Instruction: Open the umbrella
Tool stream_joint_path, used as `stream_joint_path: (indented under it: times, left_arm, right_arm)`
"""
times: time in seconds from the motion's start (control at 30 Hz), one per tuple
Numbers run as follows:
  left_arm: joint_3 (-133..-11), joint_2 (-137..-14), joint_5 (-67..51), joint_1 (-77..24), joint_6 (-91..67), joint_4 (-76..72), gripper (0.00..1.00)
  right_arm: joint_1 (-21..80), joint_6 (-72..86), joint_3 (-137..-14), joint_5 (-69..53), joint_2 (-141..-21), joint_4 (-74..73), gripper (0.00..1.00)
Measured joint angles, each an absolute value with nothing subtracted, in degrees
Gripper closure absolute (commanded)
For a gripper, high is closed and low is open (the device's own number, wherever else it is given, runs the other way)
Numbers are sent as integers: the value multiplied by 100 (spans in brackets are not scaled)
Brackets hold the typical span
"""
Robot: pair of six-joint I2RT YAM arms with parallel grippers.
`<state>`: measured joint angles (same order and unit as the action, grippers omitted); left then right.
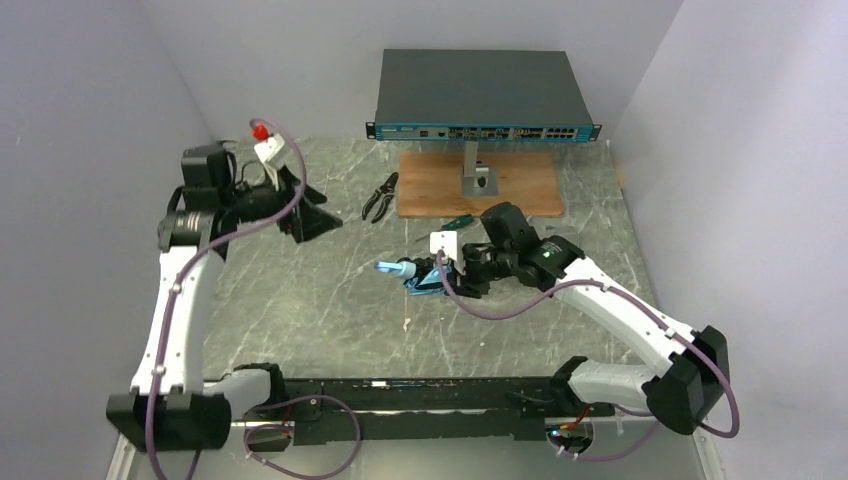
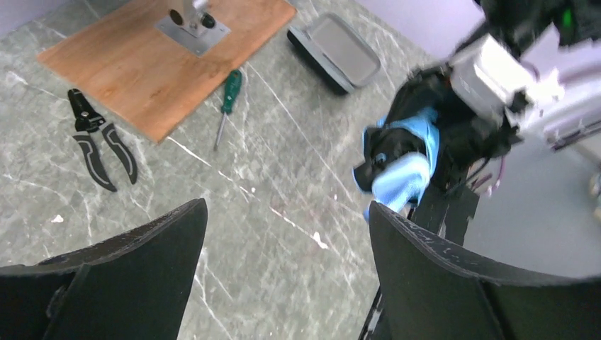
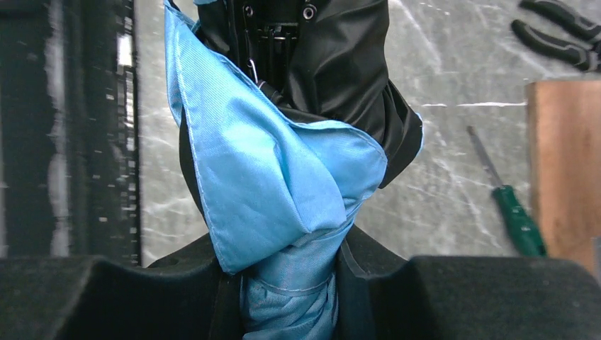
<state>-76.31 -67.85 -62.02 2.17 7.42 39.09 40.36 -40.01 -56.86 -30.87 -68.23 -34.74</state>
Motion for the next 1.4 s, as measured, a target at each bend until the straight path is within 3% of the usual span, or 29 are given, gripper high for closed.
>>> stream_joint_path:
  times: [0.23, 0.47, 0.6, 0.73, 0.87, 0.97, 1.0, 1.1, 1.3, 1.33, 1.4]
  left_arm:
    - [-6713, -5590, -6130, -534, 1780, 4252, 16]
    - [-6840, -5756, -5426, -1719, 3437, 5275, 23]
    - [-7024, -5927, -5201, -2121, 3695, 5400, 35]
    - [-7048, -6003, -5131, -2357, 3651, 5317, 39]
    - [-6967, -6071, -5113, -2515, 3422, 5098, 62]
    - [-6829, -6075, -4991, -2569, 3227, 4984, 95]
    - [-6799, -6075, -4952, -2558, 3181, 4974, 100]
    - [-6777, -6077, -4976, -2178, 2974, 4866, 100]
    - [-6969, -6285, -5345, -130, 2600, 4759, 100]
    - [-6982, -6302, -5304, 45, 2591, 4718, 89]
    - [-6989, -6311, -5190, 290, 2563, 4617, 50]
  right_arm:
    - [3918, -3306, -5739, -3850, -6517, -3813, 100]
    - [3918, -3030, -5920, -4239, -6685, -3957, 100]
    - [3918, -2915, -5942, -4300, -6829, -3962, 100]
    - [3918, -2864, -6003, -4342, -6934, -3957, 100]
    - [3920, -2840, -6058, -4399, -6995, -3944, 100]
    - [3920, -2845, -6060, -4401, -7008, -3953, 100]
    - [3920, -2851, -6058, -4394, -7008, -3966, 100]
    - [3920, -2919, -6007, -4357, -7006, -4027, 100]
    - [3704, -2858, -5634, -4110, -6958, -4224, 100]
    - [3632, -2867, -5583, -4101, -6952, -4281, 100]
    - [3553, -2788, -5553, -4117, -6960, -4405, 100]
